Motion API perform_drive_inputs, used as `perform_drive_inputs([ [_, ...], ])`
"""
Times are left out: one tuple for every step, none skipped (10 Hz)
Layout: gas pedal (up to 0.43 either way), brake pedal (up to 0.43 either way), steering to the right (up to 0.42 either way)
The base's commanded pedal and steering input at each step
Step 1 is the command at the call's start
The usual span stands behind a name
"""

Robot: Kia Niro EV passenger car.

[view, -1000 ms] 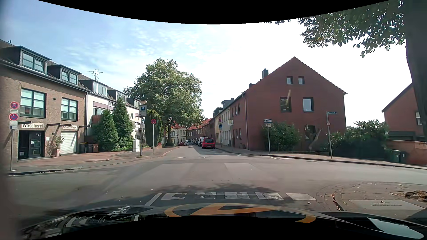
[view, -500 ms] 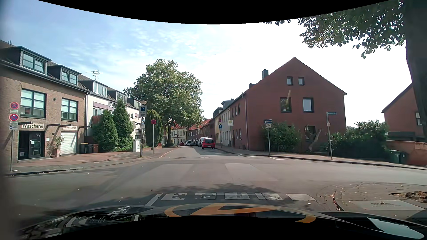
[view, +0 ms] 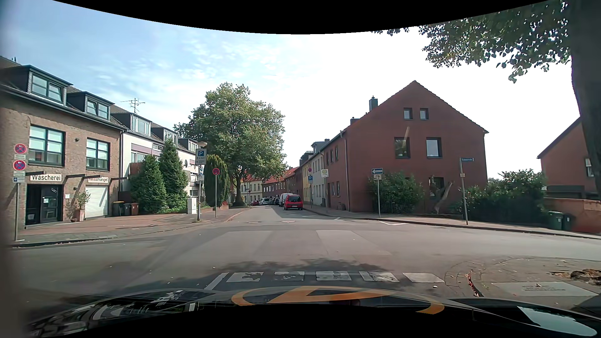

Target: Follow the waypoints while adhering to traffic rules and regulations

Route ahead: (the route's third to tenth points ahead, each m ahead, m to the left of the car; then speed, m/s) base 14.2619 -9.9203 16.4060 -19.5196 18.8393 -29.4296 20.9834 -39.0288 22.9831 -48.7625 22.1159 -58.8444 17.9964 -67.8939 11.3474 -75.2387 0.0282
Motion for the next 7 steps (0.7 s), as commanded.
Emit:
perform_drive_inputs([
  [0.0,0.183,0.006],
  [0.0,0.189,0.006],
  [0.0,0.189,0.006],
  [0.0,0.189,0.006],
  [0.0,0.183,0.006],
  [0.0,0.189,0.006],
  [0.0,0.189,0.006],
])
